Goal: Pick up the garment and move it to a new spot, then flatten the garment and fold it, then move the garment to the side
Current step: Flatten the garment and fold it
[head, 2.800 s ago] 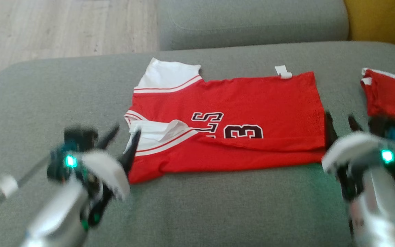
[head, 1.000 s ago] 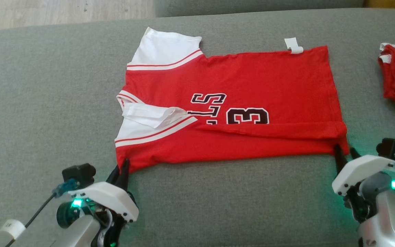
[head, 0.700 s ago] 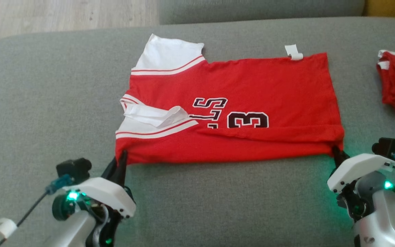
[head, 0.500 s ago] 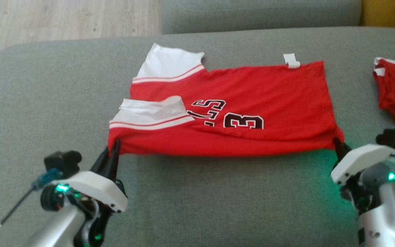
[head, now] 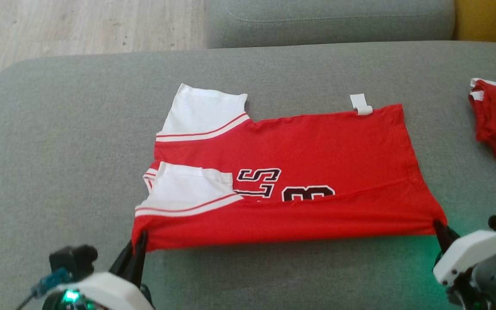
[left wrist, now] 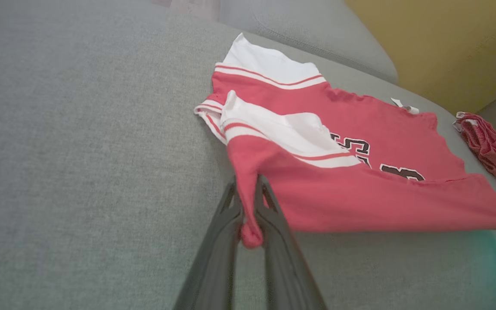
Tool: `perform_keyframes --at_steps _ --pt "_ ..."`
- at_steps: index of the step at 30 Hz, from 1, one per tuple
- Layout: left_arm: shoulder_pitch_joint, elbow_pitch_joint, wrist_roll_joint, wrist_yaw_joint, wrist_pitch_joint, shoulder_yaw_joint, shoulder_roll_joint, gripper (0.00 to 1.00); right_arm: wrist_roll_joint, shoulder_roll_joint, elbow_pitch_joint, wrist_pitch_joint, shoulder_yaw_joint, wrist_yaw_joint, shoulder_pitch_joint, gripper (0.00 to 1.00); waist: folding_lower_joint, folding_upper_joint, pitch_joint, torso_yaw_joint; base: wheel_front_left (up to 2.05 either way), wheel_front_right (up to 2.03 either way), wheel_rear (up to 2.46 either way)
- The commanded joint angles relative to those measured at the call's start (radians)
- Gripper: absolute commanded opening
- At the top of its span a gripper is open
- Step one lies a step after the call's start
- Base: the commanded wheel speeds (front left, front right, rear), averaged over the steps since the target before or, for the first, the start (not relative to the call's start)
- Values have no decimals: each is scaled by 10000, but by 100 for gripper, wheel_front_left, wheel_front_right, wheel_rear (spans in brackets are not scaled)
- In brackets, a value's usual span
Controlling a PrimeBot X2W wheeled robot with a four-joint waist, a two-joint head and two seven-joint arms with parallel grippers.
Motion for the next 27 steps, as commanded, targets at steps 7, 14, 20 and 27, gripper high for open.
perform_keyframes --at_steps 7,14,20,27 --pt "536 64 -123 142 -489 220 165 0 324 -110 -430 -967 512 67 730 0 1 0 -6 -148 0 0 0" --pt "472 205 29 146 -451 100 229 100 278 -110 -460 -1603 608 67 1022 100 1 0 -63 -259 0 0 0" --pt "-680 -358 525 49 -67 336 911 100 -21 -110 -1204 -1761 536 67 881 100 1 0 102 -372 0 0 0" --pt "-3584 -717 1228 -426 1228 728 1833 100 -528 -110 -2243 -1476 754 67 -224 100 1 0 698 -603 0 0 0"
